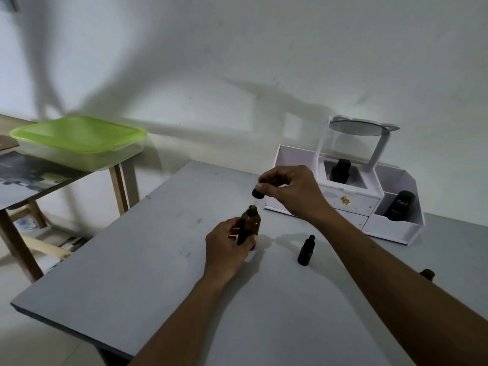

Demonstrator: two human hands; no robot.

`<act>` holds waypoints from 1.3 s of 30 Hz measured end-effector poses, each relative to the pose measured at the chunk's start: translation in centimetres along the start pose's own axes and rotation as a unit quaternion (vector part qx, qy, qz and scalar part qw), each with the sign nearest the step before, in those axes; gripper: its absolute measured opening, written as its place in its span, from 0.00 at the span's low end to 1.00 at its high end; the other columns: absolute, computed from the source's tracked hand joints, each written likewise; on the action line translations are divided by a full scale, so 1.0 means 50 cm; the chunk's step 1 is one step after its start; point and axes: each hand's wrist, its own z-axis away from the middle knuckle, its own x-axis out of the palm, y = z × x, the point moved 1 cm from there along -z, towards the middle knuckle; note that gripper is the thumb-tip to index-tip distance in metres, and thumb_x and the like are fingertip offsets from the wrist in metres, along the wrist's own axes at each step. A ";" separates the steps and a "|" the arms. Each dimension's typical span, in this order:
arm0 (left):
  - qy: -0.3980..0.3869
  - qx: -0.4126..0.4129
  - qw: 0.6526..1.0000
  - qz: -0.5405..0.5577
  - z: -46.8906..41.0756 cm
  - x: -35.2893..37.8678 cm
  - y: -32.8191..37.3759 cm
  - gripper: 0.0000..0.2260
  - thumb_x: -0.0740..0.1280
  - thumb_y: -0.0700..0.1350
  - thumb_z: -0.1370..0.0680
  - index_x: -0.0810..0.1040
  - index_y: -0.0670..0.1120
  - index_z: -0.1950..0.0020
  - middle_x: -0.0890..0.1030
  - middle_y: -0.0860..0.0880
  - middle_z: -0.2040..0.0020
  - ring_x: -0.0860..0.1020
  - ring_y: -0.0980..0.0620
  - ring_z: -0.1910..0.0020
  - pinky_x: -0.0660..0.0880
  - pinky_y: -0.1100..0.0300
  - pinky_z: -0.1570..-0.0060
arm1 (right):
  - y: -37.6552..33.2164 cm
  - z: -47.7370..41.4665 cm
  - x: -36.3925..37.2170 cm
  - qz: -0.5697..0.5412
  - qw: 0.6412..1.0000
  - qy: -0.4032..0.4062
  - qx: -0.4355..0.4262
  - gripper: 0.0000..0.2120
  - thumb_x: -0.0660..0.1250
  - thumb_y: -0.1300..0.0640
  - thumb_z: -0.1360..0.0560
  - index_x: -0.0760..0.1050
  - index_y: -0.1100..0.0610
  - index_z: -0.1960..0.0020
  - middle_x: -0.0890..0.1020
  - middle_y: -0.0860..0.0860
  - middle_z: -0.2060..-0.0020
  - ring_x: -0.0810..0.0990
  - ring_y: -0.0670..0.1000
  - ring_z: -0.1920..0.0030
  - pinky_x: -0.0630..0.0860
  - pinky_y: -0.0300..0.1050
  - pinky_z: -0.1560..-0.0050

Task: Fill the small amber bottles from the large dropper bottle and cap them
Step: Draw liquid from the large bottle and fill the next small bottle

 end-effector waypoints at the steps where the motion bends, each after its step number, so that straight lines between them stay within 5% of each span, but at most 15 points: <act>1: 0.001 -0.001 1.000 0.001 0.000 -0.001 -0.001 0.23 0.77 0.49 0.31 0.78 0.49 0.37 0.82 0.51 0.42 0.79 0.55 0.48 0.76 0.61 0.43 | 0.004 0.001 0.009 0.003 1.000 -0.013 0.004 0.06 0.77 0.57 0.28 0.85 0.57 0.53 0.87 0.47 0.62 0.85 0.39 0.62 0.78 0.30 0.59; 5: -0.001 -0.004 1.000 0.006 -0.001 -0.001 -0.003 0.22 0.77 0.48 0.31 0.79 0.49 0.38 0.82 0.53 0.44 0.78 0.59 0.52 0.70 0.77 0.55 | 0.028 0.007 0.040 0.029 0.999 -0.035 0.019 0.06 0.77 0.58 0.28 0.85 0.58 0.52 0.87 0.50 0.60 0.83 0.37 0.64 0.73 0.25 0.63; 10: 0.001 -0.002 1.000 0.003 -0.002 -0.002 -0.002 0.22 0.77 0.48 0.31 0.79 0.48 0.38 0.82 0.53 0.44 0.78 0.59 0.53 0.68 0.80 0.60 | 0.046 0.008 0.055 0.041 0.998 -0.033 0.031 0.06 0.76 0.57 0.28 0.86 0.57 0.52 0.87 0.50 0.58 0.83 0.39 0.61 0.73 0.24 0.62; 17: 0.000 0.000 1.000 0.011 -0.001 0.002 -0.004 0.22 0.77 0.48 0.30 0.78 0.48 0.37 0.82 0.51 0.43 0.78 0.58 0.52 0.72 0.70 0.50 | 0.048 0.007 0.061 0.045 0.999 -0.024 0.014 0.02 0.75 0.59 0.27 0.85 0.58 0.55 0.87 0.51 0.60 0.84 0.44 0.60 0.74 0.26 0.62; 26: -0.001 0.002 1.000 0.006 -0.002 0.000 -0.004 0.21 0.77 0.48 0.31 0.79 0.49 0.39 0.82 0.55 0.46 0.77 0.66 0.57 0.68 0.82 0.64 | 0.040 0.004 0.068 0.064 0.998 -0.014 -0.010 0.02 0.74 0.63 0.27 0.86 0.60 0.56 0.87 0.53 0.62 0.82 0.44 0.64 0.75 0.26 0.62; 39: -0.012 -0.007 1.000 0.005 -0.001 0.001 -0.007 0.22 0.76 0.48 0.30 0.78 0.49 0.38 0.82 0.53 0.44 0.79 0.58 0.52 0.72 0.73 0.53 | -0.016 -0.004 0.016 0.024 0.999 0.032 0.026 0.06 0.76 0.58 0.28 0.85 0.59 0.53 0.88 0.51 0.60 0.85 0.45 0.60 0.73 0.24 0.62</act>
